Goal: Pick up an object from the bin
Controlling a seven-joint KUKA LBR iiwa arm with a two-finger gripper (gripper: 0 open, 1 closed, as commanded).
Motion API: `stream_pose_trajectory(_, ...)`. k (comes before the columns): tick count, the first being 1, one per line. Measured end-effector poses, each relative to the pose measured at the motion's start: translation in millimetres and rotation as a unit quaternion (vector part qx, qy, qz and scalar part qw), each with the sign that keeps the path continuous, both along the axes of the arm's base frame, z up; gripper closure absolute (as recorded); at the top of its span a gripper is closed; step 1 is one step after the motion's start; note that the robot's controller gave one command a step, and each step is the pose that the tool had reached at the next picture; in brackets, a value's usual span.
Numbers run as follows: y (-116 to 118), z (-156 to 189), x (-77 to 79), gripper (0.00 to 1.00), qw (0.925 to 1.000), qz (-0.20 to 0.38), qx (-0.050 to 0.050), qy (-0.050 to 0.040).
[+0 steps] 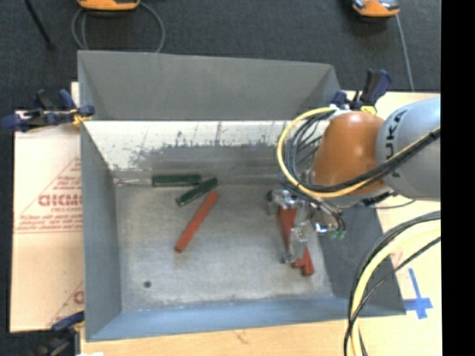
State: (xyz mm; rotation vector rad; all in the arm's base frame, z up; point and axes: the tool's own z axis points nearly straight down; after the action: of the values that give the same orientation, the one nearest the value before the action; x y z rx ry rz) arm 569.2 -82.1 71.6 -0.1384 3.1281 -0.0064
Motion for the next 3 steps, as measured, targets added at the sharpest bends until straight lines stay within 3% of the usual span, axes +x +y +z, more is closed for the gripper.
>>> stream_pose_trajectory(1, -57.6, 30.1, -88.9, 0.00, 0.9999, -0.010, 0.000, 0.0056)
stream_pose_trajectory(2, -7.0, -0.8, -60.0, 0.00, 0.9802, 0.198, 0.000, 0.0020)
stream_pose_trajectory(3, -37.6, 0.3, -2.0, 0.00, 0.9658, 0.259, -0.001, 0.0017)
